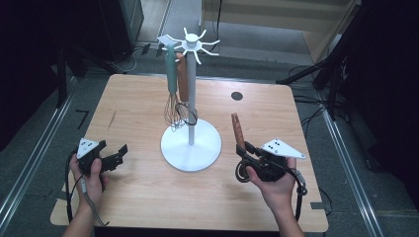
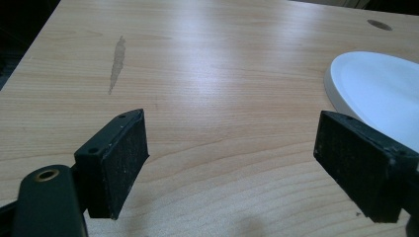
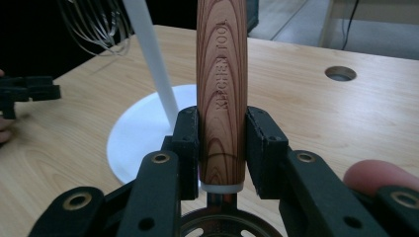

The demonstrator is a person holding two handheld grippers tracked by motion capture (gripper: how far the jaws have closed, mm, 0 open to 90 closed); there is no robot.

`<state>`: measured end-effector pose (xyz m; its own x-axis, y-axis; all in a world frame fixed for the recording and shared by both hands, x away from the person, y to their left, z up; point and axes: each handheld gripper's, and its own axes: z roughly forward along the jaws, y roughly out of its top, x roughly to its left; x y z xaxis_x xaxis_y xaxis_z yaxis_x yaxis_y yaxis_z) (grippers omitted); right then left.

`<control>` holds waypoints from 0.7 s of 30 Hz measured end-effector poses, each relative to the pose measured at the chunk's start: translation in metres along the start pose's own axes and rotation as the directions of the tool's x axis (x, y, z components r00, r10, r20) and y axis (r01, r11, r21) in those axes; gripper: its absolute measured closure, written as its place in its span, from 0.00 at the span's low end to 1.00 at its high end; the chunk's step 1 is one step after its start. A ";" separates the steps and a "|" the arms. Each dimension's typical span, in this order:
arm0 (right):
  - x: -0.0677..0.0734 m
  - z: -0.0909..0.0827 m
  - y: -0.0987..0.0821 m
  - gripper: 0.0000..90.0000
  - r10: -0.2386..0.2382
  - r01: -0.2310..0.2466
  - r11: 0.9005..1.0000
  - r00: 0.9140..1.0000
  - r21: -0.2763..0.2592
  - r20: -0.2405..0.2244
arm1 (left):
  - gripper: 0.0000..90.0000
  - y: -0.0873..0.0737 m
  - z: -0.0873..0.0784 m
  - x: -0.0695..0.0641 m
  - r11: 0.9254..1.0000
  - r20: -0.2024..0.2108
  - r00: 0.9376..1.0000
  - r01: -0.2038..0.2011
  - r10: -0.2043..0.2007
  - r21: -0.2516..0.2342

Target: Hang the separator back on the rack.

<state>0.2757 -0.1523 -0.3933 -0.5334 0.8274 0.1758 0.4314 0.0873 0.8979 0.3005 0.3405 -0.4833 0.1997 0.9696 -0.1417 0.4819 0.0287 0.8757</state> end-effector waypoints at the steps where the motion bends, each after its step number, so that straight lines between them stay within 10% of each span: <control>1: 0.002 0.000 0.002 0.79 -0.003 0.003 1.000 1.000 -0.005 -0.010 | 0.15 0.000 0.000 0.000 1.000 0.000 1.000 0.000 0.000 0.000; 21: 0.038 -0.006 0.044 0.79 -0.075 0.069 0.986 0.996 -0.150 -0.037 | 0.15 0.000 0.000 0.000 1.000 0.000 1.000 0.000 0.000 0.000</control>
<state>0.2707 -0.1206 -0.3448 -0.5912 0.7971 0.1228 0.2795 0.0597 0.9583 0.3005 0.3404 -0.4833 0.1997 0.9696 -0.1412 0.4815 0.0284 0.8760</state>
